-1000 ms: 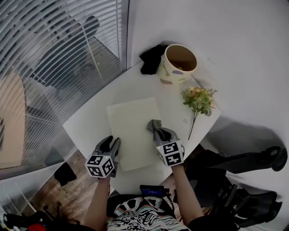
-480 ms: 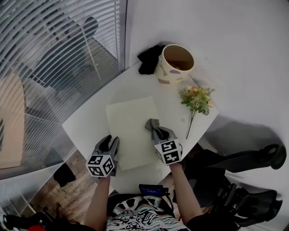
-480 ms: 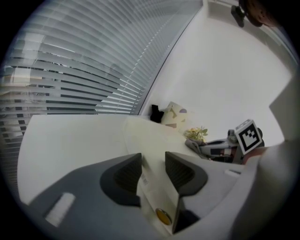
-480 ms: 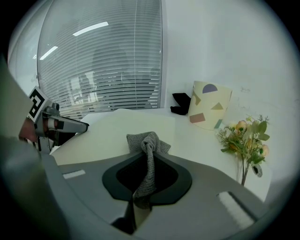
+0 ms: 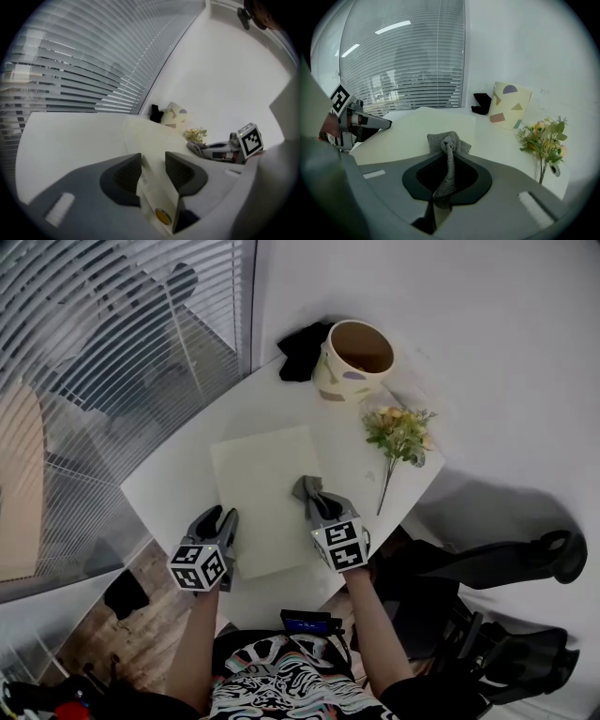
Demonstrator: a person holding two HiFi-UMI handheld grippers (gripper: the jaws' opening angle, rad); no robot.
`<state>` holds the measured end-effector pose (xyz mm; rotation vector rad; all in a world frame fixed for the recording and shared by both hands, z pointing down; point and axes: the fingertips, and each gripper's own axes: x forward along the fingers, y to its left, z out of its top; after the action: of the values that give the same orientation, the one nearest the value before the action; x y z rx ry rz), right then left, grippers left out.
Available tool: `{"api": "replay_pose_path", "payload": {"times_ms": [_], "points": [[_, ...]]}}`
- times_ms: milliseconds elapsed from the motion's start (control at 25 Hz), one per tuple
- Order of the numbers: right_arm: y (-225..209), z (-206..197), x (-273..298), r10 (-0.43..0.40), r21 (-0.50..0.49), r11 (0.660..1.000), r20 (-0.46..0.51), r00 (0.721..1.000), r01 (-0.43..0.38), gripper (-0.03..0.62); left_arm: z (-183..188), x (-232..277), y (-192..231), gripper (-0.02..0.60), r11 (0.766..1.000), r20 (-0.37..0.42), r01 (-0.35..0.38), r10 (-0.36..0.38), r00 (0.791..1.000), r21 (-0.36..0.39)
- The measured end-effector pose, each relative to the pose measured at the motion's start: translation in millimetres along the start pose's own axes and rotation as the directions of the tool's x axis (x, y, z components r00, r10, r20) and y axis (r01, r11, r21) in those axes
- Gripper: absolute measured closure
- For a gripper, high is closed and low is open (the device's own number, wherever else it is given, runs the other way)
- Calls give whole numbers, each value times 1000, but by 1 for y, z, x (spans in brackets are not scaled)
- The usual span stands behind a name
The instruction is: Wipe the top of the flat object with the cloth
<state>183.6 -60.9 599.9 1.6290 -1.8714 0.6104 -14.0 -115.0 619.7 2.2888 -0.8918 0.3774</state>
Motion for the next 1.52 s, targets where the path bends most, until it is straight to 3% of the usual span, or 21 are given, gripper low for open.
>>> {"api": "replay_pose_path", "payload": {"times_ms": [1160,1520], "points": [[12,-24,-25,-40,-11,999,-18,999,39,574,-3,-1,1,368,999,23,26,-25,999,-34],[13,-27,-29,-42,-7,999,-16,999,42,574,-2,-2,1,366,997,76,57,-53,996,-54]]}}
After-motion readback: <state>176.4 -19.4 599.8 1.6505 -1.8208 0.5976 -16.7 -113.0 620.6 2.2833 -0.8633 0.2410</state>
